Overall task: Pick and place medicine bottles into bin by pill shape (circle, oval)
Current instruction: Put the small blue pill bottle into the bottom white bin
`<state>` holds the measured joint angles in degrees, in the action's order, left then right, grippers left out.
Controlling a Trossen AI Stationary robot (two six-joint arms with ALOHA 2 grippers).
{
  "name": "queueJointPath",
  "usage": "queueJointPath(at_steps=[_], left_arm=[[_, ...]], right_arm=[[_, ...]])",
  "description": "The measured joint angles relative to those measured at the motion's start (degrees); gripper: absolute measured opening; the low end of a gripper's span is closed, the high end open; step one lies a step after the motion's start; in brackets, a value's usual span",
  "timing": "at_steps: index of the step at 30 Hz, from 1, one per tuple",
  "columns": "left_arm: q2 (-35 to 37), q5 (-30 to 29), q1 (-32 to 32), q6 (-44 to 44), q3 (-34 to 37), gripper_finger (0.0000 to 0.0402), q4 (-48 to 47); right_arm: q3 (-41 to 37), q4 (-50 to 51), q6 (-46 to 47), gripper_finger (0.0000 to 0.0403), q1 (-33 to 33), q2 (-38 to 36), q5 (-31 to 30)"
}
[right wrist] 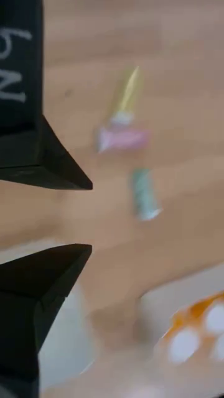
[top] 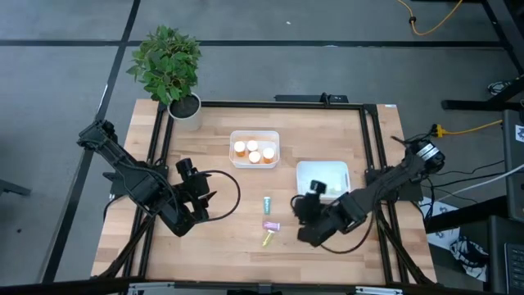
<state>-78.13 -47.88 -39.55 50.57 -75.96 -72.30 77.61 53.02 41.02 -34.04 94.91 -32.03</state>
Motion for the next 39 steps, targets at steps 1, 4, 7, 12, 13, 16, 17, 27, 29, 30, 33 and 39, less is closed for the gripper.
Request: queueJointPath(at_steps=[1,4,7,12,13,16,17,27,29,30,33,39], left_arm=[[0.0,0.0,0.0,0.0,0.0,0.0243,0.0],[0.0,0.0,0.0,0.0,0.0,0.0243,0.0],[0.0,0.0,0.0,0.0,0.0,0.0243,0.0],[0.0,-0.1,0.0,0.0,0.0,0.0243,0.0],[0.0,-0.1,0.0,0.0,0.0,0.0243,0.0],[0.0,-0.1,0.0,0.0,0.0,0.0243,0.0],[0.0,-0.1,0.0,0.0,0.0,0.0243,0.0],[0.0,-0.3,0.0,0.0,0.0,0.0243,0.0],[0.0,-0.3,0.0,0.0,0.0,0.0243,0.0],[0.0,-0.3,0.0,0.0,0.0,0.0243,0.0],[0.0,-0.3,0.0,1.1,0.0,0.0243,0.0],[0.0,-0.3,0.0,4.3,0.0,0.0243,0.0]], right_arm=[[-0.1,-3.3,-1.9,0.0154,0.0,0.5,0.0],[-0.2,-11.0,-8.2,0.0154,0.3,2.7,0.6],[-0.2,-17.1,-15.1,0.0154,1.0,4.6,1.1],[-0.2,-22.5,-20.3,0.0154,3.3,7.8,8.0],[-0.2,-22.9,-20.4,0.0154,3.9,8.3,9.8],[-0.2,-23.3,-20.4,0.0154,5.3,9.9,13.0],[-0.2,-23.3,-20.4,0.0154,5.7,10.3,13.4],[-0.2,-23.5,-20.4,0.0154,7.6,12.1,14.2],[-0.2,-23.5,-20.4,0.0154,7.6,12.1,14.2],[-0.2,-23.6,-20.4,0.0154,7.6,12.1,14.2],[-0.2,-23.7,-20.3,0.0154,7.7,12.1,14.2],[-0.2,-25.9,-20.9,0.0154,7.7,12.1,14.2]])
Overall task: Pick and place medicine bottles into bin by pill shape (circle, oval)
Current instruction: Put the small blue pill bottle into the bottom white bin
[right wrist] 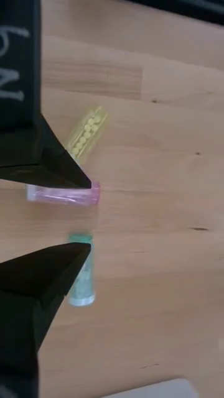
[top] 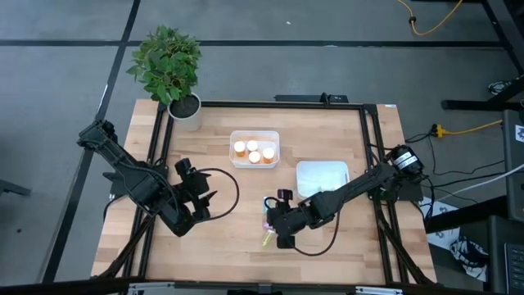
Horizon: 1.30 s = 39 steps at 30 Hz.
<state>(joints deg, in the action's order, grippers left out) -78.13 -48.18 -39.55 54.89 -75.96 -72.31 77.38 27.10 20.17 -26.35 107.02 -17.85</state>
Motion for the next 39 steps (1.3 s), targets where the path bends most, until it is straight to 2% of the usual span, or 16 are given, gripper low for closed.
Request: queueJointPath(at_steps=[3,9,14,17,24,34,37,39], left_arm=[[0.0,0.0,0.0,1.6,1.2,0.0243,0.8],[0.0,0.1,0.0,1.8,6.3,0.0243,4.3],[0.0,0.0,-0.2,1.8,9.1,0.0243,6.1],[0.0,-0.2,-0.2,1.6,10.4,0.0243,6.4],[0.0,0.8,-0.2,1.6,11.0,0.0243,6.4],[0.0,0.9,-0.2,1.6,11.0,0.0243,6.4],[0.0,1.1,-0.2,1.6,11.0,0.0243,5.6],[0.0,1.5,-0.2,1.6,11.0,0.0243,5.3]], right_arm=[[0.0,-1.7,-2.3,0.0154,0.1,0.5,0.3],[0.0,-5.7,-4.8,0.0154,1.4,3.2,5.6],[0.0,-7.7,-7.0,0.0154,2.9,4.8,6.7],[0.0,-8.4,-6.9,0.0154,4.0,4.9,9.9],[1.1,-9.9,-7.0,0.0154,6.5,4.9,13.5],[1.6,-10.1,-6.0,0.0154,7.0,4.9,13.6],[1.6,-8.4,-8.4,0.0154,6.7,4.9,13.8],[1.1,-7.6,-11.9,0.0154,6.6,4.9,16.5]])
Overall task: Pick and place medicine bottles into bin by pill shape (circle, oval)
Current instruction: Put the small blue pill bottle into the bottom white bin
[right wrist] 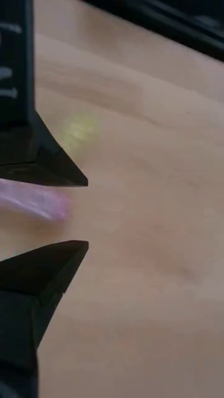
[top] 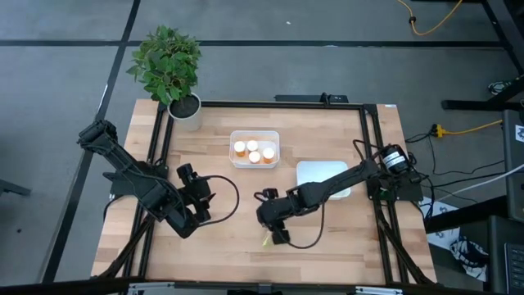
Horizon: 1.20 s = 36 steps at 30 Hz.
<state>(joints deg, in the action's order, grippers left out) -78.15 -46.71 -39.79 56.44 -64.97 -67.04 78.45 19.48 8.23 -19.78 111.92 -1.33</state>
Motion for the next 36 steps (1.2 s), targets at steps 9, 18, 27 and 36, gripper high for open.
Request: queueJointPath(at_steps=[9,18,27,36], left_arm=[[0.0,1.0,0.0,0.0,0.0,0.0243,0.0],[0.2,-2.4,0.0,-1.7,-3.0,0.0243,-1.3],[0.2,-6.3,0.0,-1.6,-4.9,0.0243,-1.3],[0.2,-6.3,0.0,-1.6,-4.9,0.0243,-1.3]], right_arm=[[-0.1,0.1,-7.7,0.0154,0.1,0.1,-3.8],[-0.1,6.7,-24.0,0.0154,4.0,0.1,-3.1],[-0.1,9.4,-38.3,0.0154,7.4,0.1,-3.0],[-0.1,9.0,-53.1,0.0154,7.6,3.4,-1.9]])
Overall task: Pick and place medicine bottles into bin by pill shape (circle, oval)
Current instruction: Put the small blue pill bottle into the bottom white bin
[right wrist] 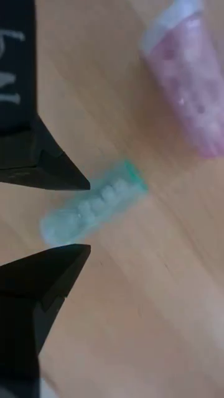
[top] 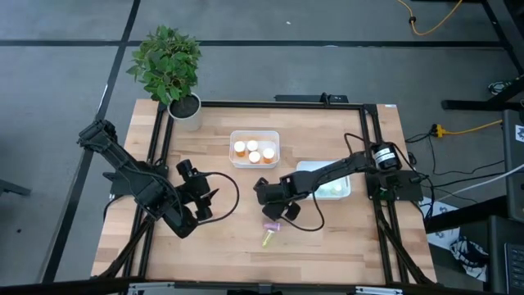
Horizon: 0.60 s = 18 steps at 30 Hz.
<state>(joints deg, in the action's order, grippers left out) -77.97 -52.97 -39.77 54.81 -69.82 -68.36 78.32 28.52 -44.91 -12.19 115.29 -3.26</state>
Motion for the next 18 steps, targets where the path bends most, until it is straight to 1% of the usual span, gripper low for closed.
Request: queueJointPath(at_steps=[2,5,8,10,15,18], left_arm=[[0.0,0.0,0.0,0.0,0.0,0.0243,0.0],[0.0,0.0,0.0,0.0,0.0,0.0243,0.0],[0.0,0.1,0.0,0.0,0.0,0.0243,0.0],[0.0,0.1,0.0,0.0,0.0,0.0243,0.0],[0.0,0.1,0.0,0.1,0.0,0.0243,0.0],[0.0,0.1,0.0,0.1,0.0,0.0243,0.0]], right_arm=[[0.0,0.2,-1.4,0.0154,0.0,0.8,-0.8],[0.0,-0.4,-3.1,0.0154,0.0,1.4,-4.0],[0.0,0.0,-3.2,0.0154,0.0,1.4,-4.6],[0.0,0.7,-0.3,0.0154,0.0,1.4,-4.6],[0.0,3.3,10.2,0.0154,0.0,1.4,-4.5],[0.0,2.9,16.3,0.0154,0.0,1.4,-3.5]])
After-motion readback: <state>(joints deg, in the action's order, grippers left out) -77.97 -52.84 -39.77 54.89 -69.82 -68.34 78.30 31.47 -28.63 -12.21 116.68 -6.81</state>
